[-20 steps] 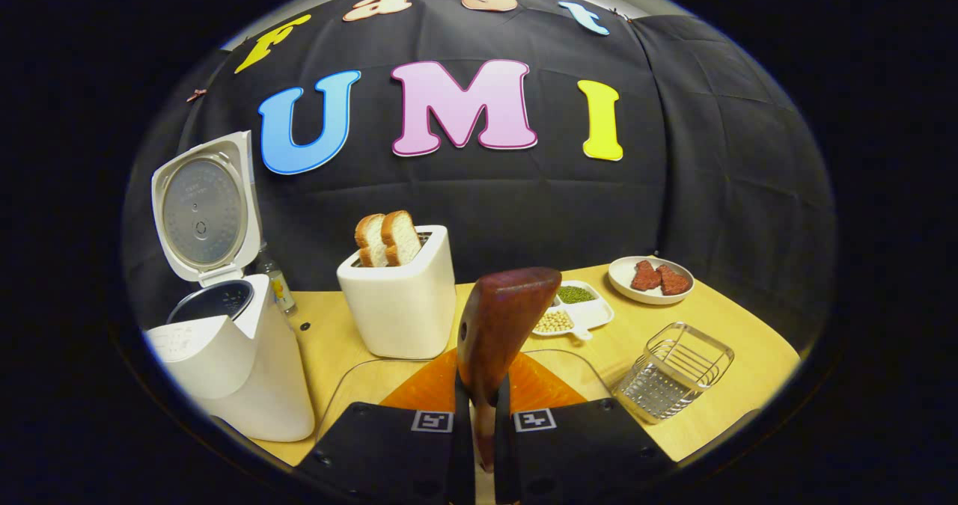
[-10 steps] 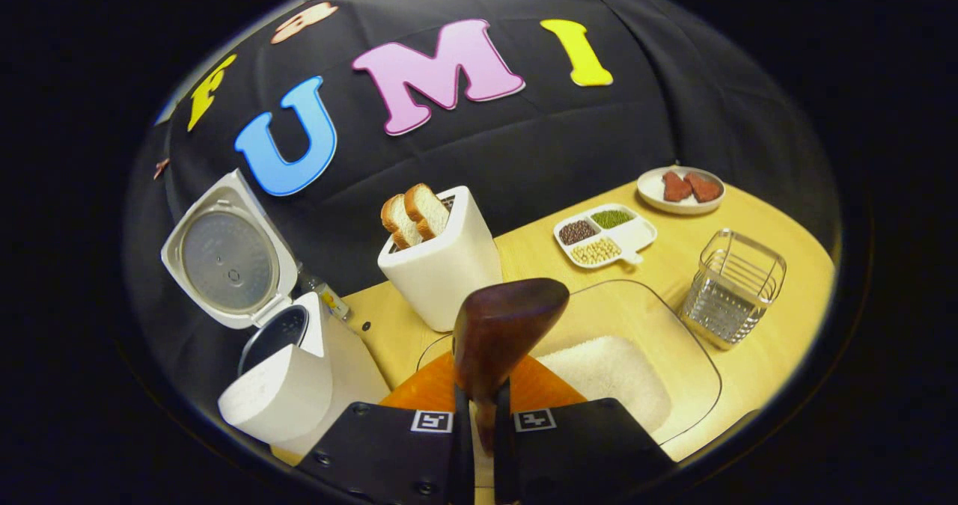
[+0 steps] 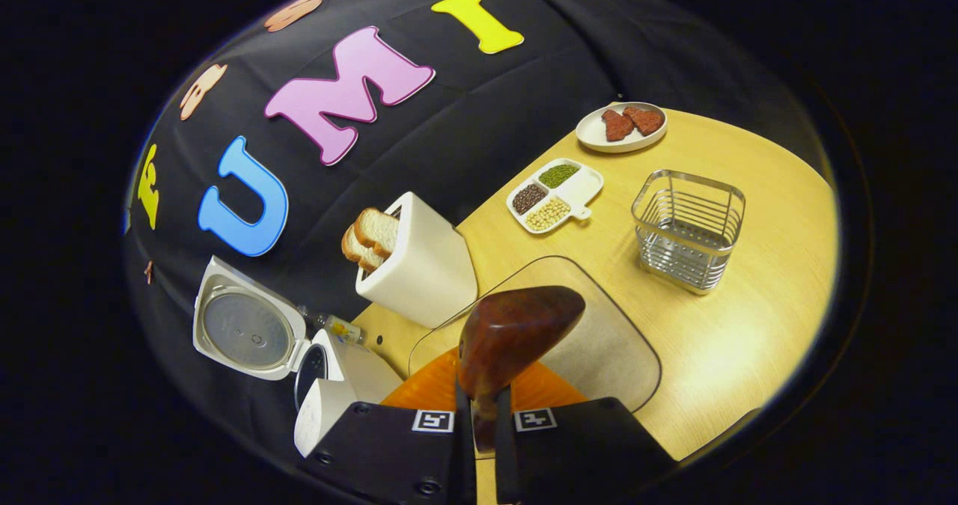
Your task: Close the left gripper, press the button to open the rice cooker; take a wooden spoon from the chopstick holder with the right hand, scoop a spoonful of rice and pour it into the rice cooker, then put the wooden spoon back into the chopstick holder.
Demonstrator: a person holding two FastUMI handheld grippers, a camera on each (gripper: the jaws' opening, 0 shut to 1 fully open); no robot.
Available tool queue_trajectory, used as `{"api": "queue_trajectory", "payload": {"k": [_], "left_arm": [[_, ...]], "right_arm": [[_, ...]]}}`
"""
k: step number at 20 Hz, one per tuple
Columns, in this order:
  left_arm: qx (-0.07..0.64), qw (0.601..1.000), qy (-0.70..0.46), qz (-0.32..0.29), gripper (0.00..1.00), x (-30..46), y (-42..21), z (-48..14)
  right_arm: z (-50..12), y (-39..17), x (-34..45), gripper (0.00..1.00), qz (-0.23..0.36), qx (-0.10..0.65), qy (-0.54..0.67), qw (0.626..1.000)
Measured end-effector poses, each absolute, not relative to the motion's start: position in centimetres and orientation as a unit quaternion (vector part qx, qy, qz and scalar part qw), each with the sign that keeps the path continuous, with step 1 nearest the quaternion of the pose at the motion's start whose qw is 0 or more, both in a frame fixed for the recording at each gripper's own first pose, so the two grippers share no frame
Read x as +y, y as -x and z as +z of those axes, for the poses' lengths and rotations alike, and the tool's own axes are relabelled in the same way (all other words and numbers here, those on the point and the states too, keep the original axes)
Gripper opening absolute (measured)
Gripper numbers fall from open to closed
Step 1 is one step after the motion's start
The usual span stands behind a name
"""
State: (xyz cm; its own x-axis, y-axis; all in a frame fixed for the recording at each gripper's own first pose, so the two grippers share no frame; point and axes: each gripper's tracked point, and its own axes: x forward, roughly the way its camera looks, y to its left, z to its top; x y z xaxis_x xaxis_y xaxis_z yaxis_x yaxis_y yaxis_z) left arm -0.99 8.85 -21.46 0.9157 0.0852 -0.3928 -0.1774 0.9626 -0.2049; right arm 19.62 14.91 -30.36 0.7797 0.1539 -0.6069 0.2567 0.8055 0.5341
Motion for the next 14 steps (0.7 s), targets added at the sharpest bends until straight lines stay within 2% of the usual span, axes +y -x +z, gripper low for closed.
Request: {"api": "queue_trajectory", "payload": {"k": [7, 14], "left_arm": [[0.192, 0.973, 0.112, 0.067, 0.96, 8.3, 0.7, -20.4], [0.189, 0.974, 0.112, 0.056, 0.96, 7.5, -0.2, -19.9]], "right_arm": [[-25.9, -21.0, 11.1, 0.14, -0.045, 0.318, -0.339, 0.884], [-23.0, -22.0, 11.3, 0.14, -0.047, 0.331, -0.372, 0.866]]}}
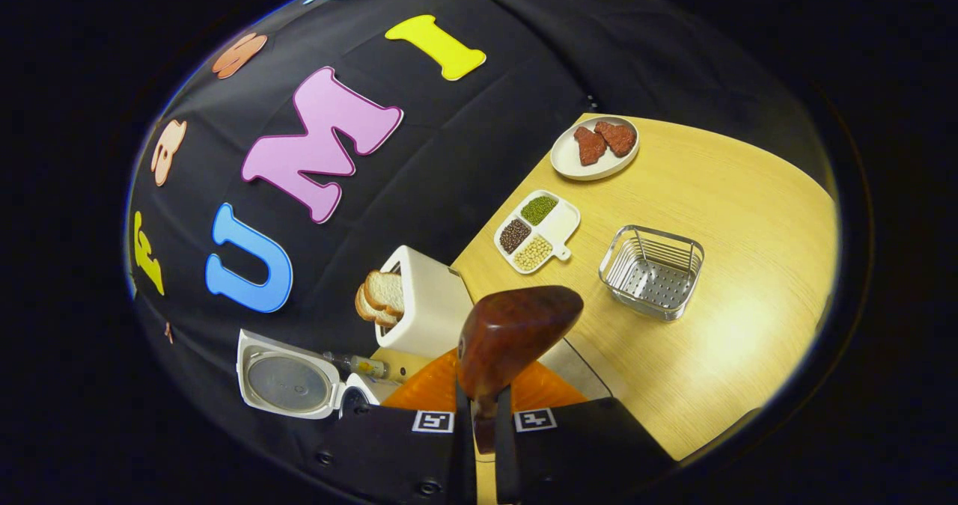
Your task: Close the left gripper, press the button to open the rice cooker; take a wooden spoon from the chopstick holder with the right hand, scoop a spoonful of rice and pour it into the rice cooker, then put the wooden spoon back into the chopstick holder.
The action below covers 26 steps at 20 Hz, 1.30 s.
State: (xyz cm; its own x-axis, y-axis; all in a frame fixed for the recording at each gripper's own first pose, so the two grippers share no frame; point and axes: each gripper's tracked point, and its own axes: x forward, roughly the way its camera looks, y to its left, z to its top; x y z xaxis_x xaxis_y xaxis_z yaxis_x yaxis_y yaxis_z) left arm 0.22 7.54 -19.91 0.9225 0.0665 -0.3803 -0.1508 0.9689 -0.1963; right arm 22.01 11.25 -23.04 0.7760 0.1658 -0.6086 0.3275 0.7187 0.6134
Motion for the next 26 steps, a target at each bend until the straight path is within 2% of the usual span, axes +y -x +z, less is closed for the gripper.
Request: {"api": "queue_trajectory", "payload": {"k": [1, 2, 8, 15, 21, 26], "left_arm": [[0.189, 0.974, 0.114, 0.056, 0.96, 7.6, -0.2, -19.9], [0.188, 0.974, 0.116, 0.056, 0.96, 7.7, -0.3, -19.9], [0.187, 0.973, 0.119, 0.068, 0.96, 9.7, -0.5, -20.1], [0.183, 0.972, 0.124, 0.084, 0.96, 12.8, -0.4, -20.4], [0.184, 0.969, 0.135, 0.097, 0.96, 15.2, 0.3, -21.0], [0.191, 0.967, 0.132, 0.108, 0.96, 17.2, 0.8, -21.2]], "right_arm": [[-22.5, -22.3, 11.8, 0.1, -0.042, 0.333, -0.377, 0.863], [-22.1, -22.5, 12.7, 0.14, -0.036, 0.334, -0.386, 0.859], [-18.2, -23.5, 18.8, 0.14, 0.0, 0.344, -0.457, 0.82], [-14.6, -24.7, 27.1, 0.14, 0.054, 0.341, -0.47, 0.812], [-14.6, -25.3, 34.4, 0.14, 0.093, 0.345, -0.444, 0.822], [-15.1, -26.1, 40.0, 0.14, 0.133, 0.326, -0.372, 0.859]]}}
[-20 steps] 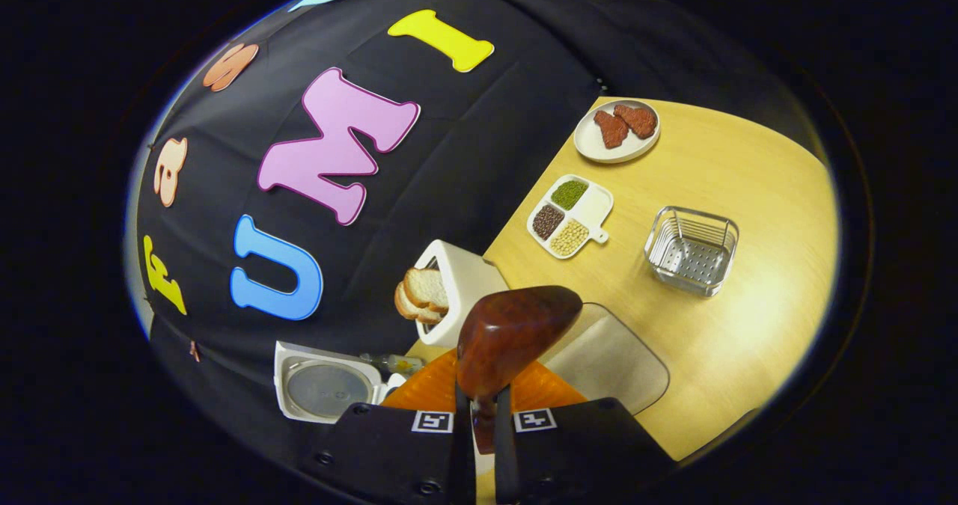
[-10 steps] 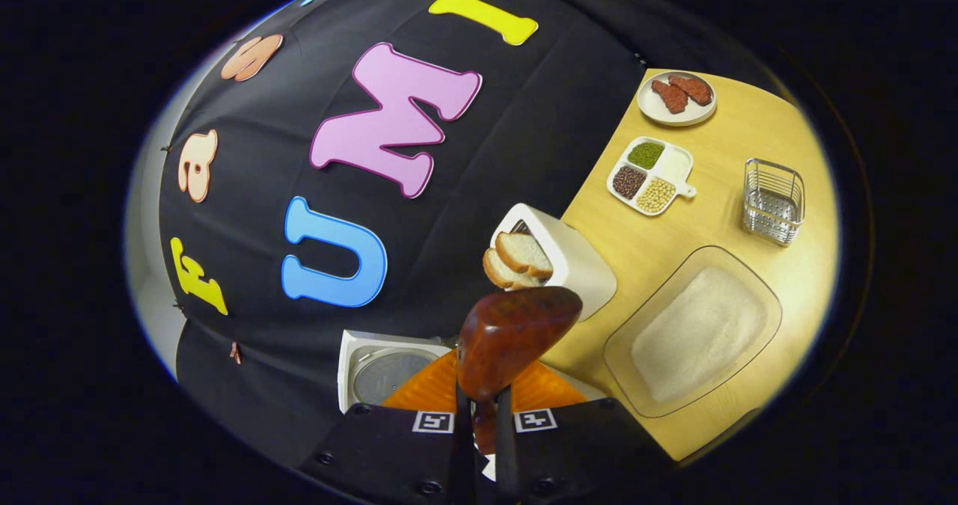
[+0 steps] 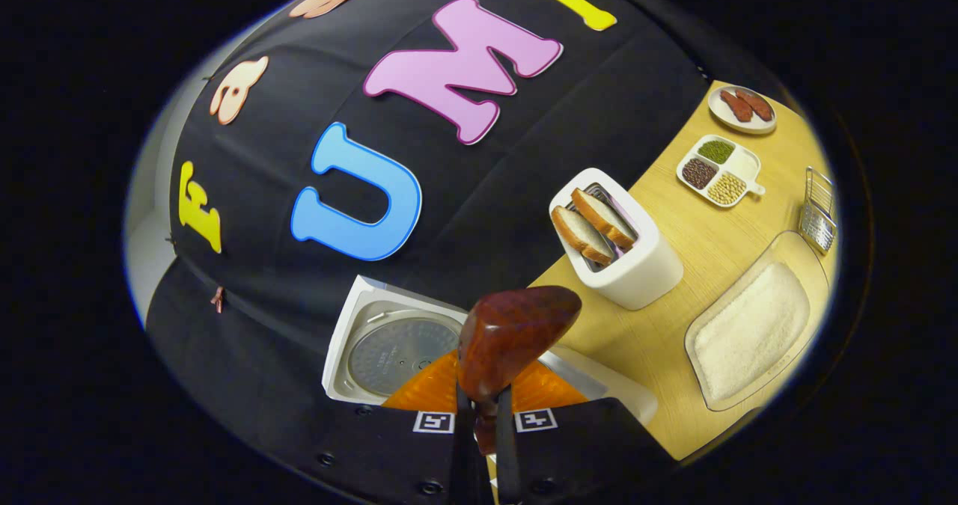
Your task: Close the left gripper, press the button to open the rice cooker; take a wooden spoon from the chopstick holder with the right hand, scoop a spoonful of rice and pour it into the rice cooker, then put the wooden spoon back into the chopstick holder.
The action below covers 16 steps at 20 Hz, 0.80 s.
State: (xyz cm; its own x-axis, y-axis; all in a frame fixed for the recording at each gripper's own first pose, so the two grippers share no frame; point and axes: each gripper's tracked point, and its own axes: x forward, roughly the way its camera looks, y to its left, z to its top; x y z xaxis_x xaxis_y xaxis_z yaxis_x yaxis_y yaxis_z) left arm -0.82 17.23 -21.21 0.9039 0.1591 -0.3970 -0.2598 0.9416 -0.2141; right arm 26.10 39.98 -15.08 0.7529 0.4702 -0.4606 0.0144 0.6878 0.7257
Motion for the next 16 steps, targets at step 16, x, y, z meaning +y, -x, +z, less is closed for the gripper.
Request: {"api": "queue_trajectory", "payload": {"k": [16], "left_arm": [[0.212, 0.966, 0.106, 0.103, 0.96, 18.8, 2.4, -22.0]], "right_arm": [[-17.4, -26.4, 48.1, 0.14, 0.275, 0.189, -0.091, 0.938]]}}
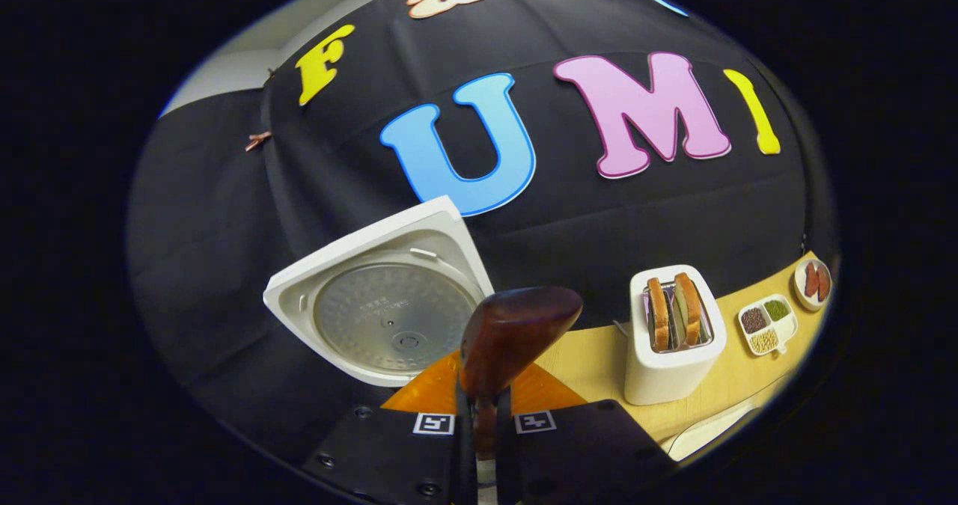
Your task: Close the left gripper, press the button to open the rice cooker; take a wooden spoon from the chopstick holder with the right hand, scoop a spoonful of rice and pour it into the rice cooker, then put the wooden spoon back into the chopstick holder.
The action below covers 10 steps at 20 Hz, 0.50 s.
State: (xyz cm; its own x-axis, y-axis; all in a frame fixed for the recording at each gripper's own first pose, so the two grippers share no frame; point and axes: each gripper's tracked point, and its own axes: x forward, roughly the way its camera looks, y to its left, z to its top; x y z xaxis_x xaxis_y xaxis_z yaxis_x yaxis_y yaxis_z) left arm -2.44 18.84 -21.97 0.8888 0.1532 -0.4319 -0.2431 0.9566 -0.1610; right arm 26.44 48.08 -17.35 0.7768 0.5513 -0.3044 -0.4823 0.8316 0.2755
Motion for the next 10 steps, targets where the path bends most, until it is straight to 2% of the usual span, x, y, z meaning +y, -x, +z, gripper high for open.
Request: {"api": "queue_trajectory", "payload": {"k": [2, 7, 8, 9, 10], "left_arm": [[0.214, 0.965, 0.112, 0.1, 0.98, 18.4, 2.7, -22.0], [0.218, 0.964, 0.114, 0.097, 0.96, 17.7, 3.0, -22.3], [0.219, 0.964, 0.116, 0.098, 0.96, 17.6, 3.1, -22.4], [0.22, 0.963, 0.117, 0.097, 0.96, 17.5, 3.2, -22.5], [0.222, 0.963, 0.119, 0.098, 0.96, 17.4, 3.4, -22.6]], "right_arm": [[-17.9, -26.0, 48.7, 0.14, 0.296, 0.177, -0.06, 0.937], [-18.0, -24.8, 50.9, 0.14, 0.347, 0.149, -0.018, 0.926], [-17.9, -24.7, 51.1, 0.1, 0.356, 0.138, -0.006, 0.924], [-17.9, -24.6, 51.5, 0.14, 0.365, 0.128, 0.008, 0.922], [-17.9, -24.1, 52.1, 0.14, 0.375, 0.12, 0.024, 0.919]]}}
